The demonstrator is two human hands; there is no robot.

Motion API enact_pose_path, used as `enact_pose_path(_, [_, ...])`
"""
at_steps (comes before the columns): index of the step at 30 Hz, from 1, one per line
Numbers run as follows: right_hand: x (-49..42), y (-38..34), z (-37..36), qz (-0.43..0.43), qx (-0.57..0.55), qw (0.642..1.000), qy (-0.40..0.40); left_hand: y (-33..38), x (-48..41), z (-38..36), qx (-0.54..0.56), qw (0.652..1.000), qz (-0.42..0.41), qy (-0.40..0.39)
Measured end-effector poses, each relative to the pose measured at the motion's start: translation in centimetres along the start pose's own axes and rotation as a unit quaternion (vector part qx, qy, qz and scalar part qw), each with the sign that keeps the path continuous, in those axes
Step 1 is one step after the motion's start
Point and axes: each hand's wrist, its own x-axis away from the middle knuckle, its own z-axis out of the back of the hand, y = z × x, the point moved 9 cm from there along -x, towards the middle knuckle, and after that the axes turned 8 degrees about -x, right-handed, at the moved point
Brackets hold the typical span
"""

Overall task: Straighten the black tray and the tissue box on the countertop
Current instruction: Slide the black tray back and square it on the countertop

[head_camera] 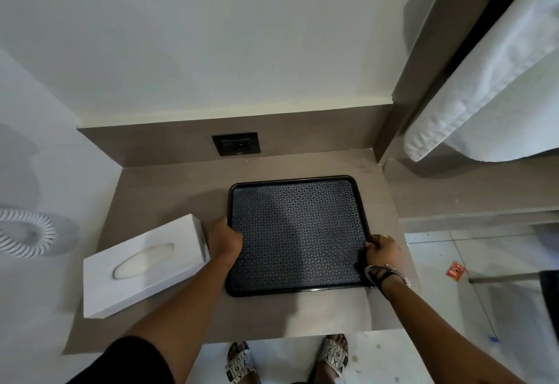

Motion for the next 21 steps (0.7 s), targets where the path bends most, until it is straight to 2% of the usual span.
enact_pose_path(6, [0.0, -0.2, -0.1, 0.021, 0.009, 1.0, -0.004, 0.1, 0.8, 0.0, -0.061, 0.998, 0.001, 0.003])
enact_pose_path(10, [1.0, -0.1, 0.1, 0.04, 0.012, 0.999, 0.005, 1.1, 2.5, -0.1, -0.16, 0.987, -0.021, 0.015])
enact_pose_path(13, [3.7, 0.5, 0.0, 0.065, 0.108, 0.992, 0.027, 2.5, 5.4, -1.5, -0.215, 0.969, -0.125, 0.009])
enact_pose_path(16, [7.6, -0.4, -0.7, 0.184, 0.185, 0.964, 0.052, 2.1, 9.4, -3.9, -0.235, 0.947, -0.218, -0.022])
enact_pose_path(19, [10.8, -0.6, -3.2, 0.289, 0.244, 0.926, -0.005, 0.4, 13.5, -6.3, -0.263, 0.917, -0.298, -0.049])
enact_pose_path(21, [12.1, 0.0, -5.2, 0.325, 0.28, 0.902, -0.054, -1.1, 15.4, -7.7, -0.292, 0.891, -0.34, -0.064])
